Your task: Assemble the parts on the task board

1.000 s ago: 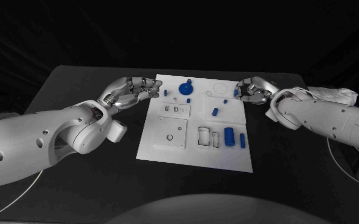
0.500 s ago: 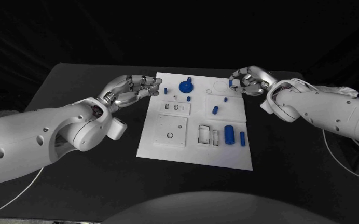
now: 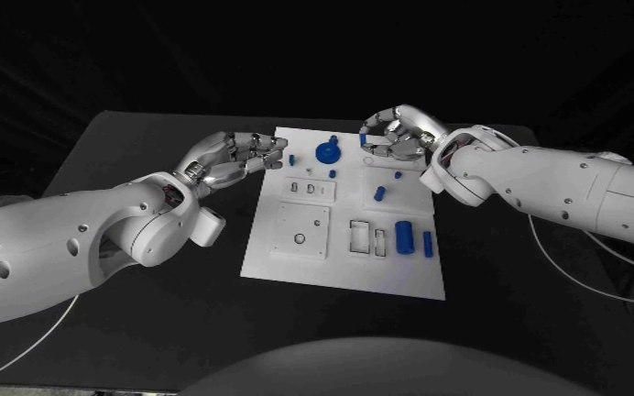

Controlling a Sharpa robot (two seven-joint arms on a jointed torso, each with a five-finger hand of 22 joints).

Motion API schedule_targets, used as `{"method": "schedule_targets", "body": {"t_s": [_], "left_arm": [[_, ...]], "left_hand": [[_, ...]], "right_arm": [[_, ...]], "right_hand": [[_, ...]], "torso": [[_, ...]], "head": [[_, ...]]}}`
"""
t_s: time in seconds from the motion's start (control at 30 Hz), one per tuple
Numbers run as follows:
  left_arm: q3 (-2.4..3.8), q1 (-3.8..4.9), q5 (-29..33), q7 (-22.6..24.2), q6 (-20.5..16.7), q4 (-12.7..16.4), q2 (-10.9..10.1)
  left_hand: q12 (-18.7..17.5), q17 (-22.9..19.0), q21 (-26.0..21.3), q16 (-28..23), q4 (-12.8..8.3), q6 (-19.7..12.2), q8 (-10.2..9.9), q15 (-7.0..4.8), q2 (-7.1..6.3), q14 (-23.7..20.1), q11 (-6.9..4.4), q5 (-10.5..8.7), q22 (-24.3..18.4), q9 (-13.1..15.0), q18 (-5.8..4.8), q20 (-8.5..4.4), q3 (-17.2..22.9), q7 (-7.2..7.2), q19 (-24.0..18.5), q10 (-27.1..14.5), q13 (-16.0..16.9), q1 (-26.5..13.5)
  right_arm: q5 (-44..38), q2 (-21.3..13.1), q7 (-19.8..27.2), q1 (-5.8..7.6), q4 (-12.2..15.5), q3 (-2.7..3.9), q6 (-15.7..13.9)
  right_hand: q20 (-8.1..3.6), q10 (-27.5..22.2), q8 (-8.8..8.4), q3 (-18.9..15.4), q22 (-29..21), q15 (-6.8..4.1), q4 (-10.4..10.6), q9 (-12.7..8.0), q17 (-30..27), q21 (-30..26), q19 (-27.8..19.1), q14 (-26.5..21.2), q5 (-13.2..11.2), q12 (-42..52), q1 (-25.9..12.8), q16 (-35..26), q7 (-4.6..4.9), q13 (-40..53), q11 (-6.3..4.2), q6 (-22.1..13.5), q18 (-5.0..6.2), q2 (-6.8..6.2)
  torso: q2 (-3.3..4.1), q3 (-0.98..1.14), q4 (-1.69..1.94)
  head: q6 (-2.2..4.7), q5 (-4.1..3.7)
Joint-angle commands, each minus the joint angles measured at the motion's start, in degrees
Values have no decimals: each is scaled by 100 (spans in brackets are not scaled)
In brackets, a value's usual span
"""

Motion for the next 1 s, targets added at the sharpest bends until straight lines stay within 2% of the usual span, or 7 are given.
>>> {"method": "schedule_targets", "body": {"t_s": [0.03,0.23,0.43,1.0], "left_arm": [[4,-1,-19,21,106,2,23],[4,-1,-19,21,103,-8,27],[4,-1,-19,26,108,-26,38],[4,-14,-19,12,137,-53,66]], "left_hand": [[23,8,3,22,2,21,16,4,-14,35,47,20,-7,-9,-18,-4,30,153,17,-3,-9,58],[23,8,3,22,2,21,16,4,-14,35,47,20,-7,-9,-18,-4,30,153,17,-3,-9,58],[26,8,5,30,4,18,14,7,-16,37,49,21,-8,-10,-22,-5,35,157,23,-7,-9,62],[26,8,5,30,4,18,14,7,-16,37,49,21,-8,-10,-22,-5,35,157,23,-7,-9,62]], "right_arm": [[229,95,-77,-13,70,0,230],[290,325,-126,-73,131,0,305],[298,535,-179,-187,103,0,397],[200,861,-218,-529,-180,2,558]], "right_hand": [[18,596,39,11,1386,27,-10,7,1508,-16,323,598,23,22,7,20,4,1505,21,32,12,62],[21,596,46,11,1377,33,-9,8,1508,-37,303,598,35,22,-1,20,14,1505,30,38,18,64],[24,596,51,13,1366,39,-8,8,1508,-64,276,598,43,22,-7,20,20,1505,37,42,27,69],[54,596,59,24,1318,77,-21,-6,1508,-180,163,598,57,22,-40,20,50,1505,72,36,62,71]], "torso": [[-1,-4,5],[2,2,-6],[7,1,-7],[7,5,-13]], "head": [[-1,37],[-17,91],[-9,94],[-52,118]]}}
